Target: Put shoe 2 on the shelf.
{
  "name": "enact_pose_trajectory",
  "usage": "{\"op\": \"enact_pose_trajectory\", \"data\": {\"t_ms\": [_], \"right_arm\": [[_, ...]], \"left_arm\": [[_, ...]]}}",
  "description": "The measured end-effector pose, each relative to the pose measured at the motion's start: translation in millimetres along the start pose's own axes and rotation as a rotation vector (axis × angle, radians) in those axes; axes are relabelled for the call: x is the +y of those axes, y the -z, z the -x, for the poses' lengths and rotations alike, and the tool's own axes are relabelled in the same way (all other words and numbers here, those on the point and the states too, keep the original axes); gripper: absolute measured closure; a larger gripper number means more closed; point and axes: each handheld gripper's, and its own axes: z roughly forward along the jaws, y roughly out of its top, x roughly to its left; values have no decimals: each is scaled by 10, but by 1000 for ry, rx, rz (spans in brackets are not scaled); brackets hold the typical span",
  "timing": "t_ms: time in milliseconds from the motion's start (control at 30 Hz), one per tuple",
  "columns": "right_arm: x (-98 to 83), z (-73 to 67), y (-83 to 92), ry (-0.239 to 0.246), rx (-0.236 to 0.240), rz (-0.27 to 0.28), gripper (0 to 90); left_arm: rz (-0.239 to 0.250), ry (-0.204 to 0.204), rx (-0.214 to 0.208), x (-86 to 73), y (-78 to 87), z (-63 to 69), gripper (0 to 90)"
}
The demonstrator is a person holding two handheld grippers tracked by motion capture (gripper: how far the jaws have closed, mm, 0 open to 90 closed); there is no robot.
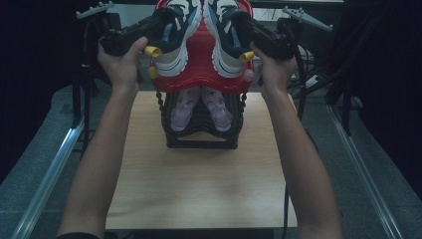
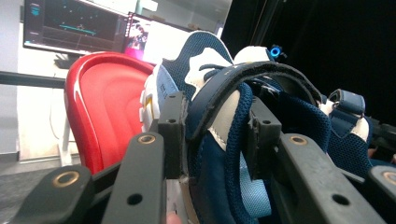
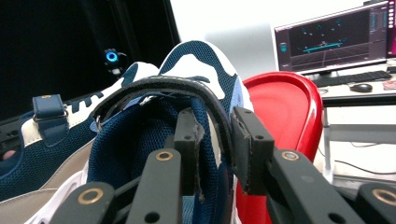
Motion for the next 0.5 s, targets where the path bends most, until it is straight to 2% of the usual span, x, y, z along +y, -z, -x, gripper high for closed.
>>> {"op": "enact_pose_trajectory", "data": {"t_ms": [300,367,500], "right_arm": [[-91,-21,-117,67,-52,-42,711],[-110,-24,-144,66,-56,-45,708],[-159,-34,-190,97,-73,-78,702]], "left_arm": [[-26,-1,15,-145,-170,-12,638],[-38,-8,23,-183,-209,-12,635],[-61,-20,32,-237,-266,-28,629]]}}
